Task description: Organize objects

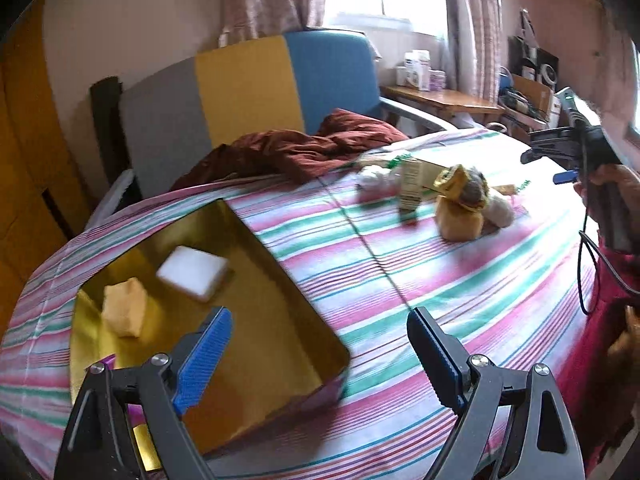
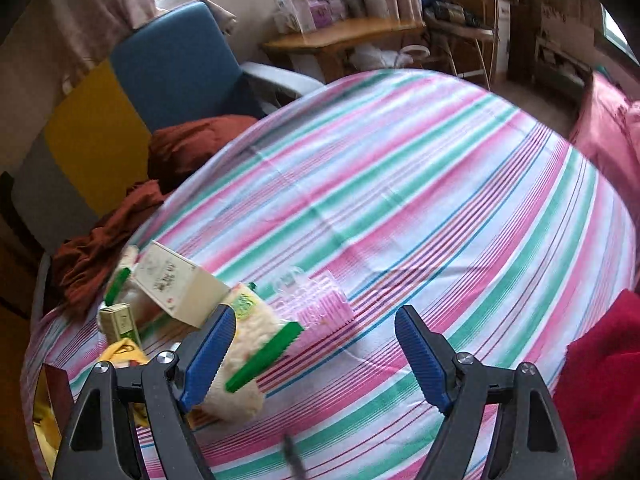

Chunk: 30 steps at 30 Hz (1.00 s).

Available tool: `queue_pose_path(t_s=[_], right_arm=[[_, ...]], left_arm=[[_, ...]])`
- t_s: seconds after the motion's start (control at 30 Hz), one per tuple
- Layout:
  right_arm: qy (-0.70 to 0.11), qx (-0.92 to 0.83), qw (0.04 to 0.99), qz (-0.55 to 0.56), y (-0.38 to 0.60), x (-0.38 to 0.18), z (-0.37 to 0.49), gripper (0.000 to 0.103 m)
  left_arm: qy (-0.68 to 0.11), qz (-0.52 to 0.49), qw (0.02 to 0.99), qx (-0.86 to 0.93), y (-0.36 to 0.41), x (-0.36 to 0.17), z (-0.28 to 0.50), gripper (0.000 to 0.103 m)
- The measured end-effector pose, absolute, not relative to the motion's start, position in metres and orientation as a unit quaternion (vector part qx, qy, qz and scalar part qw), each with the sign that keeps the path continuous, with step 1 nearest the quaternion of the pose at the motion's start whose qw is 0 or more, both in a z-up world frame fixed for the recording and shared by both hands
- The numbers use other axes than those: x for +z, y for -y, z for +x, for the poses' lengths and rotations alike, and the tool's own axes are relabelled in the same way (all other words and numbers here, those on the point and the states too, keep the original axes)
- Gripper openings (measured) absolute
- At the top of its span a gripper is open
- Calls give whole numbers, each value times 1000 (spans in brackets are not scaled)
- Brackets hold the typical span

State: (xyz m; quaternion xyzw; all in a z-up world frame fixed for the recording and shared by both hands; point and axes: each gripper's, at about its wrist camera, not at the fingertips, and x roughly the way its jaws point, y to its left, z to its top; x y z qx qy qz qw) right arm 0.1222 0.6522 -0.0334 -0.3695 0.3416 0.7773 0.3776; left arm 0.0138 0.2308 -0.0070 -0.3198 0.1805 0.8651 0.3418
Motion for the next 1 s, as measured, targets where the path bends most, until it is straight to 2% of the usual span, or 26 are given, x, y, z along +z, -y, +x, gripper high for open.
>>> queue_pose_path(t_s=[0.17,0.33,0.57,0.77,0.87,1.0], right_arm=[[-378,771,370,-354,-666,-44,124,83],[-361,768,381,-366,-684,-42,112,83],[-332,753,368,-432,-694,-69,83,83],[-332,756,304,-475,-684,-86,66,83],[-365,747,279,-481,-681,-91,76,83],[-349,753,221,-512,-654,-89,80,83]], left_arm=[[-189,-326,362,853,-252,-14,19,90],[-198,-332,375,842,-269,-20,22,90],[-204,-344,382,833,-282,-29,23,90],[-209,-357,383,826,-288,-39,22,90],[-204,-362,383,825,-290,-41,21,90],[-204,-364,385,823,-293,-42,21,90]])
